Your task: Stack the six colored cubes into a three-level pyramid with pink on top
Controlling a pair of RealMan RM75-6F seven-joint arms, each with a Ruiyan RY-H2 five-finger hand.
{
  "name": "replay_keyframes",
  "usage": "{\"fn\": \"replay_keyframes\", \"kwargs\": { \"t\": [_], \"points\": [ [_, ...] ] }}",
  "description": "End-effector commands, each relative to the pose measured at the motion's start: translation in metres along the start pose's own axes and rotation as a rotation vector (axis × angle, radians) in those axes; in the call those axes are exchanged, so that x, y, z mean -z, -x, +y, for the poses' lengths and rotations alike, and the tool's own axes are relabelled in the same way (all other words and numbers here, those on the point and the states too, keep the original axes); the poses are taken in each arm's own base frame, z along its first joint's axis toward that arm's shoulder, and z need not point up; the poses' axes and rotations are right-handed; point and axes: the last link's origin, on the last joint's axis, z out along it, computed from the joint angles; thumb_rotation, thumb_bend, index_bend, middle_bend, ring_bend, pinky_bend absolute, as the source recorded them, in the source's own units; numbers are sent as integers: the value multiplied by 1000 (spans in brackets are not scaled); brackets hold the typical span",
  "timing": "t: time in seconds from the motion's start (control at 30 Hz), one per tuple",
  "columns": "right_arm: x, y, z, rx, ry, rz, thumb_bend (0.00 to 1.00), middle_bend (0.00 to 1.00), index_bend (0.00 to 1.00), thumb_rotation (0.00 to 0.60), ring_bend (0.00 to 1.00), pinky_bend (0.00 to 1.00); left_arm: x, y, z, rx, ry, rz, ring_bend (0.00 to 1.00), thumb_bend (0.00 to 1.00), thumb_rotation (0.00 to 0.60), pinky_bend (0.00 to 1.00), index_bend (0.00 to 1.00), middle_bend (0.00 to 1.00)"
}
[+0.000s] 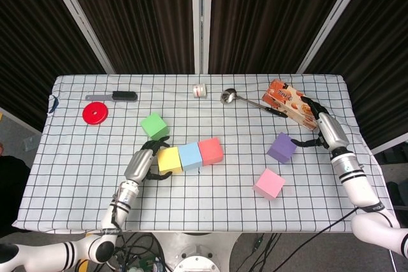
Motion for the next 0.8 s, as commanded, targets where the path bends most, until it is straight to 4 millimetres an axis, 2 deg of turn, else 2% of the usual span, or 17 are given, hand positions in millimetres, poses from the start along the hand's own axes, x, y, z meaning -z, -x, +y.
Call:
{"fn": "replay_keyframes", "kwargs": {
  "t": [0.03,0.17,0.27,0.53,0.67,0.8],
  "points": [
    [0,-1,0,1,0,1,57,53,0,600,0,0,2,-2,2,2,10,3,121,148,600,95,88,207],
    [1,-2,-2,6,-3,0,57,52,0,600,0,0,8,-9,6,2,27,13,109,135,600,93,88,195],
    [2,-4,-5,11,-10,4,57,51,0,600,0,0,17,-22,6,6,34,36,100,112,600,93,88,193],
    [6,-13,-9,17,-17,28,57,50,0,600,0,0,36,-94,-5,10,-13,207,92,103,600,110,89,193],
    [7,-13,-13,12,-26,34,57,50,0,600,0,0,18,-117,-12,-2,-57,249,92,104,600,121,90,194],
    [9,-17,-19,13,-43,51,57,50,0,600,0,0,-15,-121,-12,20,-95,214,92,106,600,120,90,194]
  ]
}}
